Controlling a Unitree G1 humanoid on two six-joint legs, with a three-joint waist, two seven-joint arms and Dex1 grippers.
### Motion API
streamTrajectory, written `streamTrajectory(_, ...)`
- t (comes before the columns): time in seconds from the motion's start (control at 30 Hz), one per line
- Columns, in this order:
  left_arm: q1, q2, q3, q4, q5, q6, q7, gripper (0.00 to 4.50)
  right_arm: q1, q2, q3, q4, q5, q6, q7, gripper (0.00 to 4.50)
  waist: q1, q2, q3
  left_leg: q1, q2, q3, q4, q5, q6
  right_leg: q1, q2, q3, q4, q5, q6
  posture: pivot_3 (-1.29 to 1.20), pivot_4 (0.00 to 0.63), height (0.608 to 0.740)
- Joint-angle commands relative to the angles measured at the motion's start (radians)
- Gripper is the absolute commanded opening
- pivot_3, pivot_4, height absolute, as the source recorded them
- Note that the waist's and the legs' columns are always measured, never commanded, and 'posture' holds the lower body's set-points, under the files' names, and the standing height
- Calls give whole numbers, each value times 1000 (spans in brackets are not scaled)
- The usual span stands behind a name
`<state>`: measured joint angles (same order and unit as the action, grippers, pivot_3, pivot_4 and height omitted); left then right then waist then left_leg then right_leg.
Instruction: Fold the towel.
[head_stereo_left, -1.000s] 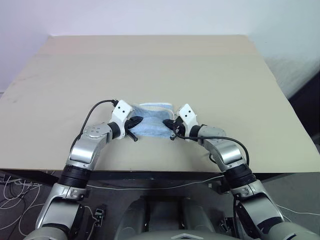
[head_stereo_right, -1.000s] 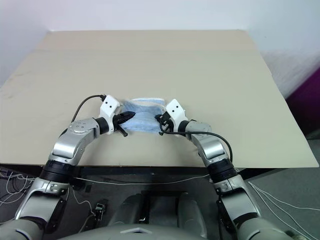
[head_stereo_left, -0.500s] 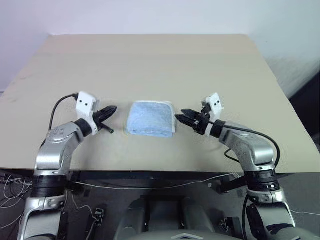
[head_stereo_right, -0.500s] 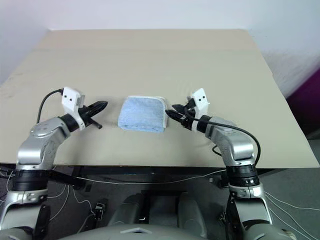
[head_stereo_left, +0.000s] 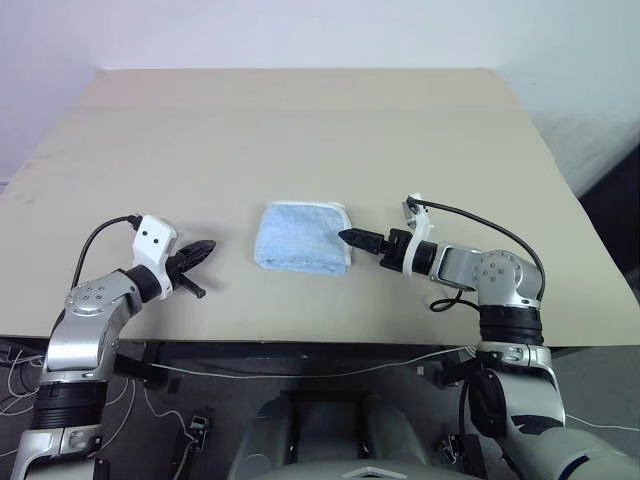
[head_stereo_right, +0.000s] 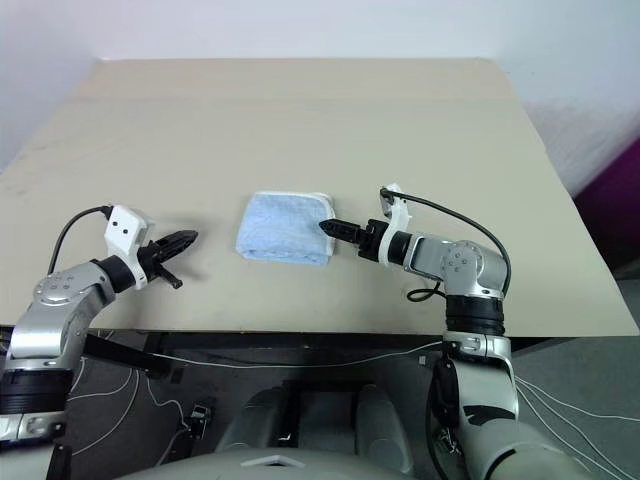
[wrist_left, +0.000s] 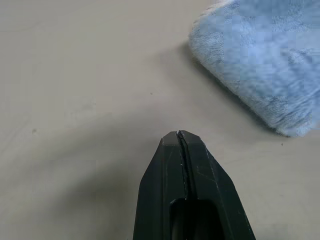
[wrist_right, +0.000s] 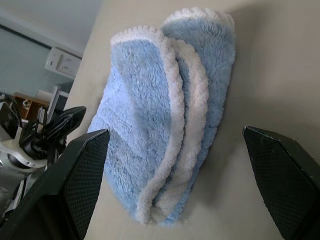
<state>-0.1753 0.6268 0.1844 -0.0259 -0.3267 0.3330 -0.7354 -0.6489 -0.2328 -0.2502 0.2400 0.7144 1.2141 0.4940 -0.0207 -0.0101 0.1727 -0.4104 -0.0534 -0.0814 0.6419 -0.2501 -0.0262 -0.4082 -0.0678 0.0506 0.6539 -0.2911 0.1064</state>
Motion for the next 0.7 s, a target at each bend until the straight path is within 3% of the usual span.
streamTrajectory(0.03, 7, 0, 20, -43, -11, -13, 5, 0, -23, 33, 31, 13, 9, 26, -2, 4479, -2, 0, 0, 0, 0, 0, 0, 0, 0, 0, 0, 0, 0, 0, 0, 0, 150, 740)
streamTrajectory(0.4, -2, -21, -6, -53, -12, -7, 8, 0, -85, 151, 27, 57, 16, 57, -46, 4479, -21, 0, 0, 0, 1, 0, -1, 0, 0, -1, 1, 0, 0, 0, 0, 0, 150, 740)
streamTrajectory(0.5, 3, -28, -12, -61, -11, -9, 9, 0, -101, 171, -14, 96, 18, 54, -84, 3901, -23, 0, 0, 0, 1, 0, -2, 0, 0, -1, 1, 0, 0, 0, 0, 0, 150, 740)
streamTrajectory(0.7, 19, -35, -14, -74, -6, -10, 9, 0, -91, 178, -71, 84, 46, 81, -112, 1868, -23, 0, 0, 0, 0, 0, -3, 0, 0, -2, 1, 0, 0, 0, 0, 0, 150, 740)
